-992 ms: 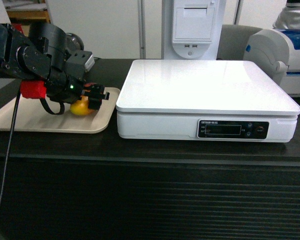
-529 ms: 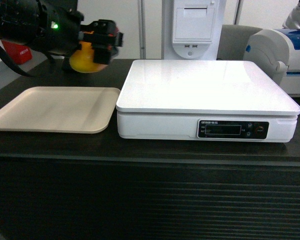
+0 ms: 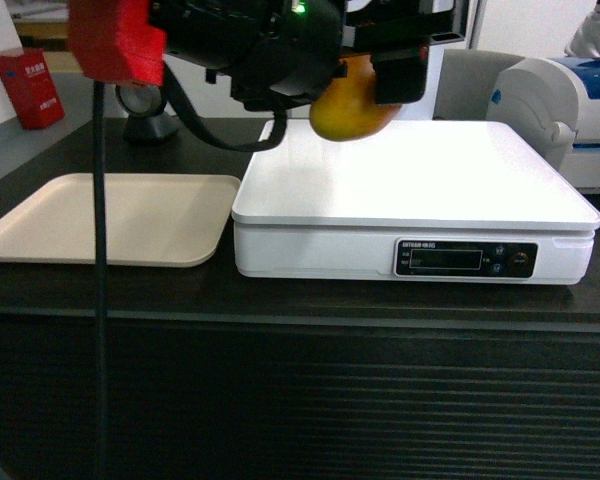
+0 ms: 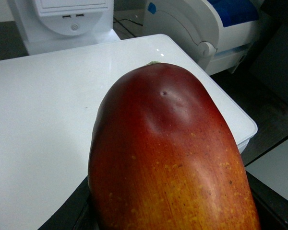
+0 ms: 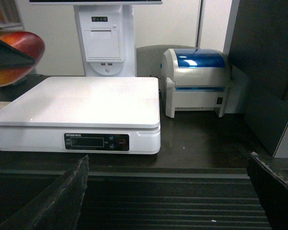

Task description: Place dark red mango on scale at checkout

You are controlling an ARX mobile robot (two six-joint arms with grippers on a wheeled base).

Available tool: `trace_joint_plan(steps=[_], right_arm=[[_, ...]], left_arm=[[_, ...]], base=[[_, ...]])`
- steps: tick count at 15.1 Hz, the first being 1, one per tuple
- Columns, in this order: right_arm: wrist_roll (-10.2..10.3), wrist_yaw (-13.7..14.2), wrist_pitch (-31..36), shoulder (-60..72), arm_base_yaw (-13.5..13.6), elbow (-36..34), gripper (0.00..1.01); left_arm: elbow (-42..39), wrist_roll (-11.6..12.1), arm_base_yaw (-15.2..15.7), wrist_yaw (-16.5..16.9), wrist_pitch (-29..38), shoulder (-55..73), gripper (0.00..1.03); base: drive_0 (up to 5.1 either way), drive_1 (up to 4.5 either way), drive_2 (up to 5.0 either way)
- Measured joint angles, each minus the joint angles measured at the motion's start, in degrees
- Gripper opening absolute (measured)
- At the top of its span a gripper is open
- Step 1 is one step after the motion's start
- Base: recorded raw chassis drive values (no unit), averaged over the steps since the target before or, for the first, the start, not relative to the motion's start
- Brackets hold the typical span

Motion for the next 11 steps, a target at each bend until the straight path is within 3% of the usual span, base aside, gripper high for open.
trace_joint_plan(steps=[6,11], right_arm=[[0.0,0.0,0.0,0.0,0.0,0.0,0.98],[0.0,0.0,0.0,0.0,0.0,0.0,0.98]], left_arm=[[24.2,-4.8,-5.8,-2.7,-11.7,19.0,0.64],[43.7,-5.2,-5.7,-8.5,-21.6,33.6,0.64]], base=[[0.0,0.0,0.0],[0.0,0.0,0.0]])
